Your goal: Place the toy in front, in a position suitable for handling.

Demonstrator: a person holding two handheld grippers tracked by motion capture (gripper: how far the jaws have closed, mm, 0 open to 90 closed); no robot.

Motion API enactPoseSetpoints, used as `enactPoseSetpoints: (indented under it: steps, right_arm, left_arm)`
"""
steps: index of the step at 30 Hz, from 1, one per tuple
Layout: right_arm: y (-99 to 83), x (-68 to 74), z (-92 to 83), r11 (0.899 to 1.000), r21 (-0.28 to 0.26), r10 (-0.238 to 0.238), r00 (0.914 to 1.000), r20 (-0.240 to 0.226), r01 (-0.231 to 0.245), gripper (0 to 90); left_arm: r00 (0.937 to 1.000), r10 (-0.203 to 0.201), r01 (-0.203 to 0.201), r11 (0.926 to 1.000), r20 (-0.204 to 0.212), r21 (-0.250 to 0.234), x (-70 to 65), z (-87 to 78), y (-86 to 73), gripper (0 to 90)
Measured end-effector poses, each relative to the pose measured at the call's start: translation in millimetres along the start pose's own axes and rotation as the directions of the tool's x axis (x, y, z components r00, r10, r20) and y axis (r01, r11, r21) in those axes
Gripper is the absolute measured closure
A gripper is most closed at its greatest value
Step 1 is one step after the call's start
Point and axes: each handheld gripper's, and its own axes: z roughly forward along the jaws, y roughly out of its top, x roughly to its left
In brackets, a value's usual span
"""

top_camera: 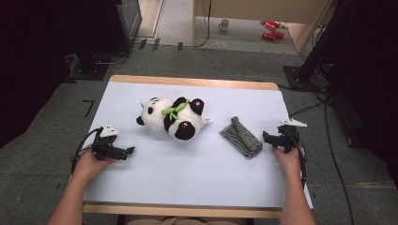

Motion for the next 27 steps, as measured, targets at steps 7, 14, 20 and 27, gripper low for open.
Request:
enactPoseSetpoints:
  steps: [7, 14, 20, 27]
  right_arm:
    - [0.0, -0.1, 0.0, 1.0, 0.0, 0.0, 1.0, 0.0, 0.0, 12.3]
    - [-0.2, -0.2, 0.0, 1.0, -0.001, 0.001, 1.0, -0.001, -0.001, 12.3]
    - [-0.1, 0.0, -0.1, 1.0, -0.001, 0.0, 1.0, 0.001, 0.0, 12.3]
    - [-0.1, 0.1, -0.1, 1.0, -0.001, 0.0, 1.0, 0.001, 0.0, 12.3]
  left_arm:
    - [1.0, 0.0, 0.0, 1.0, 0.001, 0.002, 0.1, -0.2, 0.1, 0.0]
    - [1.0, -0.004, 0.004, 1.0, 0.0, 0.002, -0.1, 0.2, 0.6, 0.0]
    - [0.9997, -0.018, 0.018, 0.9998, -0.017, 0.011, -0.8, 1.8, 3.9, 0.0]
    - [0.9962, -0.064, 0.066, 0.9973, -0.059, 0.033, -4.2, 2.0, 9.1, 3.6]
